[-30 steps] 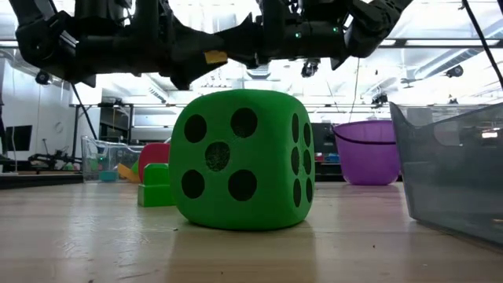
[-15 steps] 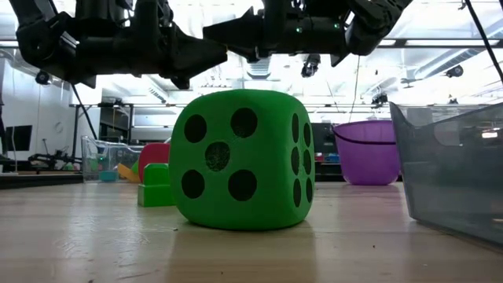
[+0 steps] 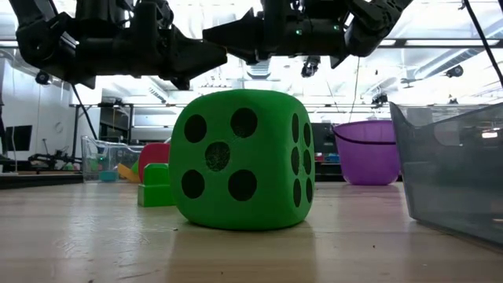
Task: Pick & Place Toys
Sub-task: Put the yellow game piece into the transparent bin
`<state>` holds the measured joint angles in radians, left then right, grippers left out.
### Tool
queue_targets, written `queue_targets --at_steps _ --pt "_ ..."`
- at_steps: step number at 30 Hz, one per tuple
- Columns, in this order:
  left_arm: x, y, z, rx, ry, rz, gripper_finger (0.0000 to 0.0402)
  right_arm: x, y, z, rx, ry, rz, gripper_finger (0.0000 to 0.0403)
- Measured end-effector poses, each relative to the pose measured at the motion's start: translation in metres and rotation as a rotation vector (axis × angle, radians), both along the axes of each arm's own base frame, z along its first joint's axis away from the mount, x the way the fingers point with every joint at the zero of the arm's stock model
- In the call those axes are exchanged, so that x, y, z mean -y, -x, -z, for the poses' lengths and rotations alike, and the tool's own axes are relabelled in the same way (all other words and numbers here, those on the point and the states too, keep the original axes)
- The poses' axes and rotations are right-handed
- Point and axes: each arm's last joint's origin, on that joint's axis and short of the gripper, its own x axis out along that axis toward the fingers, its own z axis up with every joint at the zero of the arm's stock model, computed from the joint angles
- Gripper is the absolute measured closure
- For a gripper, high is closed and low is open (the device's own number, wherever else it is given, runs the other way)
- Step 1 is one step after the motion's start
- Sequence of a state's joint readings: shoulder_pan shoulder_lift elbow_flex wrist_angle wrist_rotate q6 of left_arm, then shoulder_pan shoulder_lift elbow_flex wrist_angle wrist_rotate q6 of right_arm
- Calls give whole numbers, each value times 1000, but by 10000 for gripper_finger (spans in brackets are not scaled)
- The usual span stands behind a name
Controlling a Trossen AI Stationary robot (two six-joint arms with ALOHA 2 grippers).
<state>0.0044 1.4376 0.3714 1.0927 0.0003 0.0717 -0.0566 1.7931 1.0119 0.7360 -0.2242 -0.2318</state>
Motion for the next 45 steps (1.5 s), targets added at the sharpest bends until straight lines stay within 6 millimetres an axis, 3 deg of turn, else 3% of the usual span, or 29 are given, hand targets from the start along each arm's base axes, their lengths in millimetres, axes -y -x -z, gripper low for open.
queue_targets --at_steps 6,13,19,26,30,35,40,45 --pt "0 0 1 -10 0 11 303 0 0 1 -8 -1 -1 200" --pt "0 1 2 -15 0 9 304 -1 3 -9 46 1 -34 157" --pt "1 6 8 -29 1 12 304 -3 19 -12 224 18 -77 153" --pt "-1 10 12 -36 21 4 304 -3 70 16 466 5 6 152" --pt "-7 10 12 -43 51 -21 304 0 95 32 408 -9 120 152" --pt "-27 12 15 -66 114 -101 304 -1 115 45 346 -29 136 151" --pt "-51 22 15 -149 194 -207 304 -2 126 55 301 -38 139 151" --pt "-67 45 4 -240 214 -345 304 -2 132 61 270 -38 142 151"
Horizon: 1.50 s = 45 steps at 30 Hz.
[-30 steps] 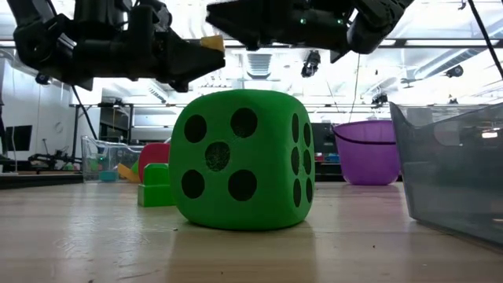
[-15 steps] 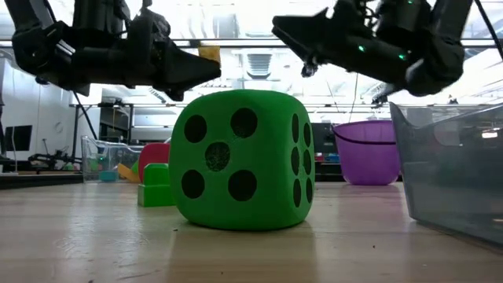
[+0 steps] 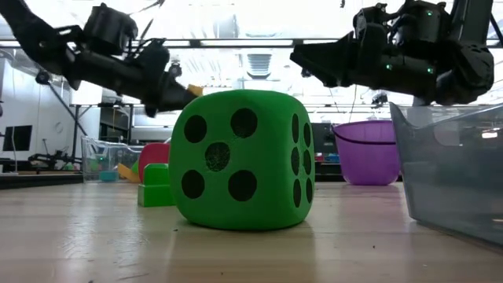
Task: Pick & Place Toys
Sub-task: Put the yellow game piece into the transparent bin, then put the green game piece into the transparent bin
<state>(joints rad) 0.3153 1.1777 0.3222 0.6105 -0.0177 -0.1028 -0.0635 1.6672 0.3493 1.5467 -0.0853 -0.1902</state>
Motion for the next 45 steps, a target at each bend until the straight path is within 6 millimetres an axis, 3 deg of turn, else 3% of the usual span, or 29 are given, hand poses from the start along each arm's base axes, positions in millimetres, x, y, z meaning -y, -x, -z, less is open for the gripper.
queue_targets --at_steps 6,10,20,22,29,33,38,45 --pt "-17 39 -14 -109 36 -300 304 0 0 2 -17 -1 0 151" --pt "-29 62 -12 -159 117 -482 304 0 0 2 -17 -1 -1 151" --pt "-49 85 3 -216 205 -670 304 0 0 2 -16 -4 -1 151" --pt "-49 85 3 -219 206 -671 284 0 0 2 -16 -4 -1 151" --pt "-49 85 3 -217 205 -670 146 0 0 2 -16 -11 -3 151" --pt "-48 85 3 -215 211 -655 97 0 0 2 -19 -11 -3 151" --pt "-48 81 -3 -158 195 -564 76 0 0 4 -36 -13 -2 151" --pt "-34 67 -13 -40 235 -182 74 1 -1 5 -53 -15 16 151"
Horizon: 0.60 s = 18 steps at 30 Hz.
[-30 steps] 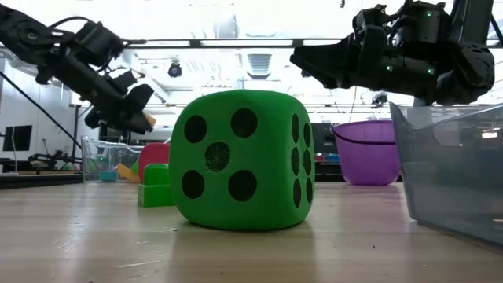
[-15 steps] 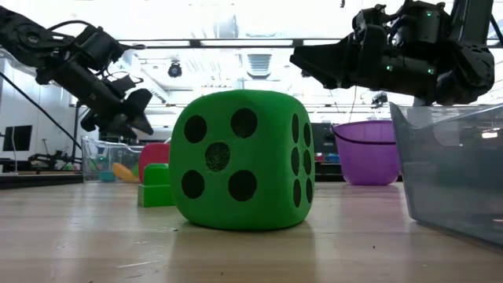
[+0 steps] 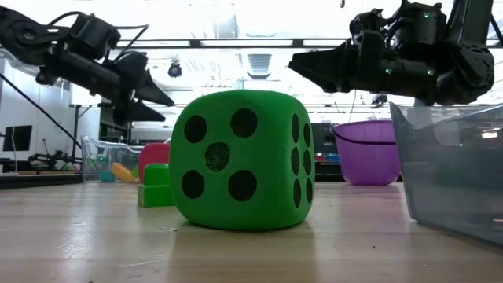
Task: Pick & Place Toys
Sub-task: Put the green game piece into the transparent bin
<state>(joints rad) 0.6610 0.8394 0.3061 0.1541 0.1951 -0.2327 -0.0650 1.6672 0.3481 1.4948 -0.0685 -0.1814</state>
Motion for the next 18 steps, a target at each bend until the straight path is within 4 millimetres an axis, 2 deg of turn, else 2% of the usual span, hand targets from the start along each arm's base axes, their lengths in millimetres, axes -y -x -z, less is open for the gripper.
queue_targets --at_steps 3,7,12,18 --pt "18 -11 2 -4 27 137 74 1 0 0 0 1 4 151" --pt "53 -28 7 -50 33 274 74 2 0 0 -5 1 14 151" --pt "100 -41 12 -102 6 339 74 3 0 2 -18 -1 21 151" --pt "141 -50 14 -117 90 343 74 4 0 3 -30 1 42 151"
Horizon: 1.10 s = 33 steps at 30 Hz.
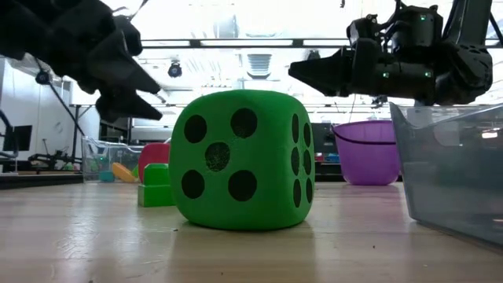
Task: Pick & Place Toys
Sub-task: Put the green game piece into the transparent bin
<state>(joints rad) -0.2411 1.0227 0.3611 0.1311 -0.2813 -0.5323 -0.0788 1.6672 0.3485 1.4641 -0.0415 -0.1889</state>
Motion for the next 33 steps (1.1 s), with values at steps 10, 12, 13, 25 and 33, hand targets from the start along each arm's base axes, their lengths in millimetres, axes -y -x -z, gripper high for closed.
queue_targets --at_steps 10,12,13,25,33 --pt "35 -37 22 -213 -46 28 74 1 -1 4 -45 -10 22 151" --pt "37 -44 25 -276 -79 13 74 1 -1 5 -53 -22 21 151" --pt "37 -47 26 -301 -97 0 74 1 -1 6 -57 -30 20 151" --pt "56 -81 36 -362 -131 -23 73 0 -1 15 -146 -102 12 151" --pt "69 -87 38 -367 -129 7 73 -1 -1 17 -171 -127 10 151"
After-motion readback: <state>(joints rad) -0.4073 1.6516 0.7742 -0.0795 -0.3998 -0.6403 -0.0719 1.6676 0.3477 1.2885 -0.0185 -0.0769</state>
